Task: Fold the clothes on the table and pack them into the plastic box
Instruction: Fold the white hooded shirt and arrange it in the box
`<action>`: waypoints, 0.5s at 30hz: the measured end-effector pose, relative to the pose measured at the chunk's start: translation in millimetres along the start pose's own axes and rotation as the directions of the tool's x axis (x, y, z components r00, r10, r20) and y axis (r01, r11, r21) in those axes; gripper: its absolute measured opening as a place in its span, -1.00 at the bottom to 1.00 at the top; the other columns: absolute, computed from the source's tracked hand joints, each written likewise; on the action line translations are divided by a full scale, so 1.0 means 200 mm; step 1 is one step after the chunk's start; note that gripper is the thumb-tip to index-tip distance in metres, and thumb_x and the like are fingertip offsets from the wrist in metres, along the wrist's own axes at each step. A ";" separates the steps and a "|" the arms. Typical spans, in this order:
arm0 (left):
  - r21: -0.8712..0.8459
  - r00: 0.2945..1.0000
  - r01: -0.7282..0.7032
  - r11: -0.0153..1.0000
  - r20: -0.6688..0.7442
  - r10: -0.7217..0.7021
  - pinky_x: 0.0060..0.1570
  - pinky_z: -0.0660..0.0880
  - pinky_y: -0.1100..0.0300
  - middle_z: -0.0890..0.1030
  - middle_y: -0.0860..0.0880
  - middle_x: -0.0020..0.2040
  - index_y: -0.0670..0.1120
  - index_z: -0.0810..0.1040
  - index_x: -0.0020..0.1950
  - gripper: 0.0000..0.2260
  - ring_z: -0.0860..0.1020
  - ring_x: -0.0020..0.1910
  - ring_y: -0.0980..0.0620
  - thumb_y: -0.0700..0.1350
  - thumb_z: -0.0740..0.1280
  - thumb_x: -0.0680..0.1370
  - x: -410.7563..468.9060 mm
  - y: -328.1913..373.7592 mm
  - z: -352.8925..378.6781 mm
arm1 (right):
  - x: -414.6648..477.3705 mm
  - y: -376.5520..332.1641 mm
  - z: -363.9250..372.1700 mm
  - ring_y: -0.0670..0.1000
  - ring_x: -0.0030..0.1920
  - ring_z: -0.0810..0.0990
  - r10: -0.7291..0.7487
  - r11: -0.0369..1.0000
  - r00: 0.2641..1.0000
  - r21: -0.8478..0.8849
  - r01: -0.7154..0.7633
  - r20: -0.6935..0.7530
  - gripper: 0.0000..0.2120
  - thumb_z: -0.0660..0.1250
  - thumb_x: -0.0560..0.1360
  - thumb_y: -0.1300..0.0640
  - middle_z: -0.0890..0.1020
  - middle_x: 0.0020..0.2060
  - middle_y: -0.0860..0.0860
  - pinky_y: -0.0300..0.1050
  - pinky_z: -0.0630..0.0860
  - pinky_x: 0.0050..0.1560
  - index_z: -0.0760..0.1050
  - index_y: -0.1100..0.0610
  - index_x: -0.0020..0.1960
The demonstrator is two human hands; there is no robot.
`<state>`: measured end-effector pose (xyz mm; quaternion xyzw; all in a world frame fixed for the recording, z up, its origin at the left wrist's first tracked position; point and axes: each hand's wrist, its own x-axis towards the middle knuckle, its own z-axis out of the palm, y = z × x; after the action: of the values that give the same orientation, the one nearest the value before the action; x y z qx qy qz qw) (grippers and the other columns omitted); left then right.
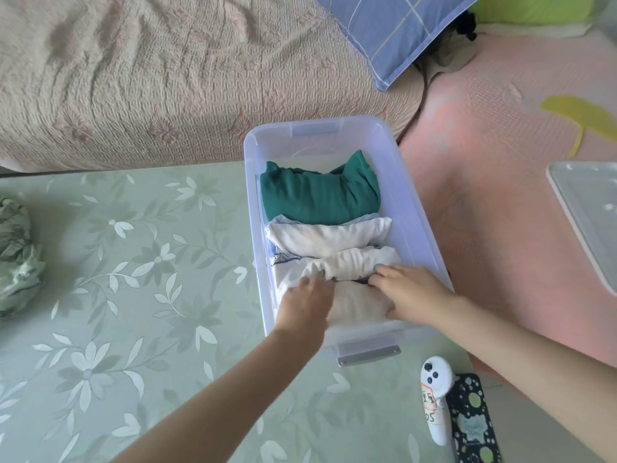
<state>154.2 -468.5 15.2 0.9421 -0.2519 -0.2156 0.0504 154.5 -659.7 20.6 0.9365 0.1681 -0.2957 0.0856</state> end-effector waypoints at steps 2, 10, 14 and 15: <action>0.057 0.995 0.082 0.995 0.056 -0.086 0.06 0.45 0.14 0.37 -0.08 0.27 -0.12 0.29 0.36 -0.52 0.43 0.22 -0.04 -0.10 0.39 0.51 0.08 -0.02 0.00 | 0.06 0.00 0.01 0.03 0.22 0.48 -0.019 0.998 1.000 -0.055 0.018 -0.011 -0.57 0.36 0.42 0.19 0.50 0.19 -0.03 -0.09 0.44 0.00 0.42 0.08 0.28; 0.020 0.992 0.067 0.998 0.105 -0.068 0.07 0.44 0.15 0.35 -0.08 0.27 -0.12 0.30 0.36 -0.52 0.36 0.27 -0.02 -0.14 0.39 0.50 0.10 -0.02 0.01 | 0.08 0.03 0.05 0.03 0.22 0.50 0.033 0.978 0.999 0.206 -0.031 -0.005 -0.50 0.45 0.38 0.19 0.52 0.22 -0.09 -0.10 0.45 0.06 0.46 0.04 0.29; -0.055 0.990 -0.005 0.998 0.143 0.013 0.16 0.44 0.11 0.32 -0.04 0.37 0.00 0.30 0.42 -0.56 0.41 0.28 -0.04 -0.20 0.29 0.57 0.00 -0.06 -0.01 | 0.00 0.07 0.03 -0.07 0.26 0.48 0.034 0.937 0.999 0.347 -0.033 0.004 -0.45 0.44 0.41 0.12 0.49 0.26 -0.20 -0.17 0.42 0.17 0.41 -0.18 0.35; 0.008 0.983 -0.004 1.000 0.184 0.003 0.12 0.45 0.12 0.35 -0.05 0.35 -0.01 0.29 0.42 -0.56 0.44 0.25 -0.05 -0.23 0.27 0.56 -0.02 -0.05 -0.01 | -0.01 0.06 0.02 -0.05 0.26 0.48 0.035 0.943 0.999 0.329 -0.037 0.012 -0.45 0.40 0.44 0.12 0.49 0.28 -0.18 -0.15 0.42 0.19 0.38 -0.22 0.36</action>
<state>157.7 -458.1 16.9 0.9178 -0.2579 -0.3008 0.0234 154.7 -671.9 18.2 0.9396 0.0990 -0.3208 -0.0663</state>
